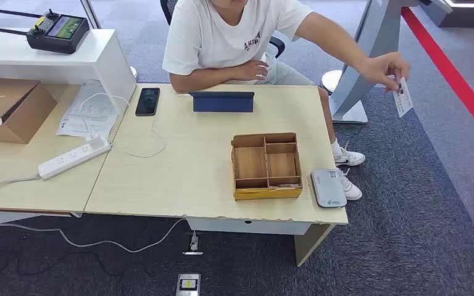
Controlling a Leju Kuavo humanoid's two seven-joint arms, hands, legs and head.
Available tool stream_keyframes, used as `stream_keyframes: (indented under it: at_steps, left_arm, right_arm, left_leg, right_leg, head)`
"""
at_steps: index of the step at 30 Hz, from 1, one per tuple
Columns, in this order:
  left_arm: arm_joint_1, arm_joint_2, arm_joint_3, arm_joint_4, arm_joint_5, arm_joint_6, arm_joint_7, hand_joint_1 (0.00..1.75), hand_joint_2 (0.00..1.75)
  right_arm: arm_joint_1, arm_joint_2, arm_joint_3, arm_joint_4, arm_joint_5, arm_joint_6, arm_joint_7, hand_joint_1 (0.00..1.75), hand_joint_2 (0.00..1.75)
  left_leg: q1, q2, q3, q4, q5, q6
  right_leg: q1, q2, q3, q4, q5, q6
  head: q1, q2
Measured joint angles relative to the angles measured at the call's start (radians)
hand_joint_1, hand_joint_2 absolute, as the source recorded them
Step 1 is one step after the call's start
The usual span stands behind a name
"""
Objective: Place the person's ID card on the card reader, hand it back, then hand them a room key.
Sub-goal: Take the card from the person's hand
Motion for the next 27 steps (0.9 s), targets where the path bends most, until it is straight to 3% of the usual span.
stream_keyframes:
  at_steps: [4,5,7,9,10,11,13,15,21,27]
  left_arm:
    - [0.000,0.001,0.000,0.000,0.010,0.010,-0.014,0.00,0.00]
    - [-0.001,0.001,0.000,0.000,0.014,0.012,-0.019,0.00,0.00]
    - [-0.003,0.001,0.000,0.000,0.021,0.016,-0.026,0.00,0.00]
    - [-0.001,0.001,0.000,0.000,0.024,0.017,-0.030,0.00,0.00]
    - [0.002,0.002,0.000,0.000,0.024,0.017,-0.031,0.00,0.00]
    - [0.006,0.003,0.000,0.001,0.025,0.017,-0.031,0.00,0.00]
    - [0.004,0.005,0.000,0.002,0.021,0.017,-0.030,0.00,0.00]
    - [-0.010,0.005,0.000,0.002,0.015,0.016,-0.031,0.00,0.00]
    - [-0.011,0.004,-0.002,0.002,-0.005,0.013,-0.035,0.00,0.00]
    - [-0.008,0.005,-0.007,0.002,-0.020,0.010,-0.035,0.00,0.00]
  right_arm:
    - [-0.085,-0.019,0.000,-0.028,-0.048,0.094,-0.083,0.00,1.75]
    - [-0.104,-0.014,0.007,-0.064,-0.090,0.113,-0.064,0.00,1.75]
    - [-0.096,0.008,0.057,-0.204,-0.266,0.093,0.060,0.00,1.75]
    - [-0.019,0.012,0.187,-0.407,-0.594,-0.084,0.186,0.00,1.75]
    - [0.027,0.007,0.271,-0.509,-0.770,-0.204,0.208,0.00,1.75]
    - [0.063,0.002,0.361,-0.603,-0.916,-0.310,0.201,0.00,1.75]
    - [0.110,0.005,0.527,-0.768,-1.047,-0.398,0.165,0.00,1.75]
    - [0.148,0.023,0.674,-0.917,-0.978,-0.385,0.150,0.00,1.75]
    - [0.225,0.101,1.016,-1.243,-0.466,-0.375,0.102,0.00,1.75]
    - [0.265,0.156,1.241,-1.430,-0.278,-0.378,0.083,0.00,1.75]
  left_leg:
    - [0.000,0.001,0.001,0.000,0.001,0.000]
    - [0.000,0.000,0.003,0.001,0.001,0.001]
    - [-0.001,-0.002,0.011,0.002,0.000,0.002]
    - [-0.004,-0.009,0.016,0.001,-0.001,0.003]
    - [-0.005,-0.009,0.013,0.000,-0.002,0.003]
    - [-0.006,-0.001,0.010,-0.002,-0.004,0.002]
    - [-0.004,0.021,0.009,-0.004,-0.009,0.001]
    - [-0.004,0.029,0.013,-0.005,-0.011,0.002]
    - [-0.002,0.008,0.008,-0.004,-0.004,0.001]
    - [0.000,0.001,0.006,-0.004,-0.002,0.000]
  right_leg:
    - [0.000,0.000,0.000,0.000,0.000,0.000]
    - [0.000,0.000,0.000,0.000,0.000,0.000]
    - [0.000,-0.003,0.002,-0.002,-0.003,0.002]
    - [-0.004,-0.011,0.007,-0.001,-0.006,0.005]
    - [-0.006,-0.010,0.008,0.000,-0.006,0.004]
    - [-0.006,-0.003,0.007,0.002,-0.006,0.003]
    - [-0.005,0.020,0.004,0.003,-0.003,0.000]
    - [-0.005,0.027,0.004,0.003,-0.003,0.000]
    - [-0.002,0.007,0.005,0.003,-0.004,0.000]
    - [-0.001,0.002,0.004,0.003,-0.005,0.000]
  head:
    - [0.000,0.000]
    - [0.000,0.000]
    - [-0.001,0.000]
    - [-0.001,0.000]
    - [-0.001,0.000]
    - [-0.001,0.000]
    - [-0.001,0.000]
    - [-0.001,0.000]
    - [-0.002,0.000]
    - [-0.001,0.000]
